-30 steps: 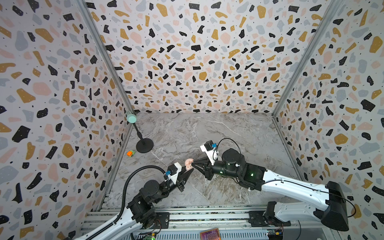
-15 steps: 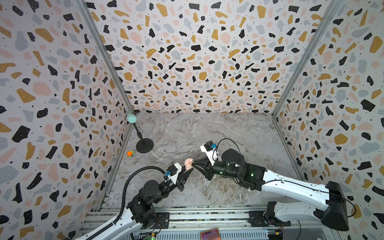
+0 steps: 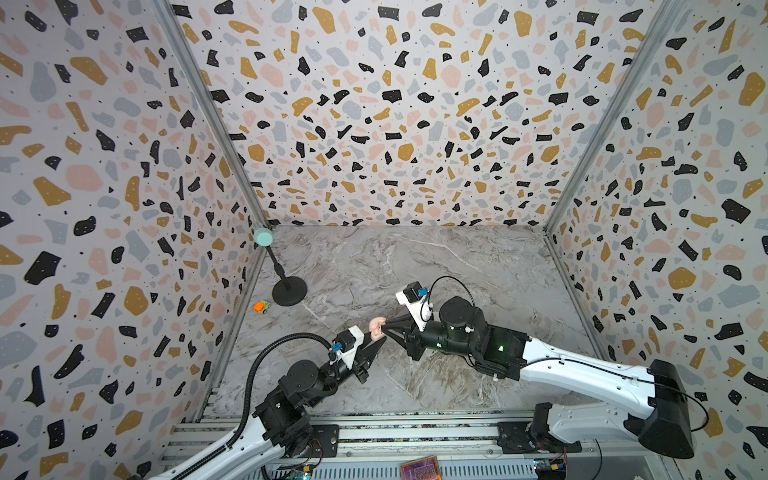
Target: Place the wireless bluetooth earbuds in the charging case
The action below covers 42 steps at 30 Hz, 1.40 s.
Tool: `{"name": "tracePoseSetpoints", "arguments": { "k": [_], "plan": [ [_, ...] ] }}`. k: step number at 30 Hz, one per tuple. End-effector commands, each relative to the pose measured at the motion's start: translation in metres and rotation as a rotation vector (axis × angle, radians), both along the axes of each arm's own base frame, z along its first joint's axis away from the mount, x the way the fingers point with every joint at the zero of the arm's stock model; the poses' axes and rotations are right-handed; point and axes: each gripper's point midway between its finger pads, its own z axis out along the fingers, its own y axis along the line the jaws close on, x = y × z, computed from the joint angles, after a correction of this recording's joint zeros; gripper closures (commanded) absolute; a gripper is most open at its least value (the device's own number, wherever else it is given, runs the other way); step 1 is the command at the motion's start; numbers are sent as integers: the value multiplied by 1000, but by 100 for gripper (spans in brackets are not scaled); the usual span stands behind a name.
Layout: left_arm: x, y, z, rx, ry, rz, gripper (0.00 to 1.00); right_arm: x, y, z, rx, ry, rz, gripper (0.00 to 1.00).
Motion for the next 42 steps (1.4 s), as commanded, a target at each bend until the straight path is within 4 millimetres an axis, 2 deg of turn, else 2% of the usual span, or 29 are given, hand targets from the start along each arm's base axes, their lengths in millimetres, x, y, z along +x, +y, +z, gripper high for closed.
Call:
{"name": "tracePoseSetpoints", "arguments": {
  "k": [1,18,38,42],
  "plan": [
    [-5,-1,13,-36,-49,-19,100,-8,7,10,6,-10,39,84],
    [-4,4,18,-52,-73,5,100,-7,1,6,7,-2,13,85],
    [-3,10,23,-72,-92,31,100,-14,7,-4,0,30,32,85],
    [-3,9,23,-69,-93,31,100,-13,9,0,-2,22,27,85]
  ]
}}
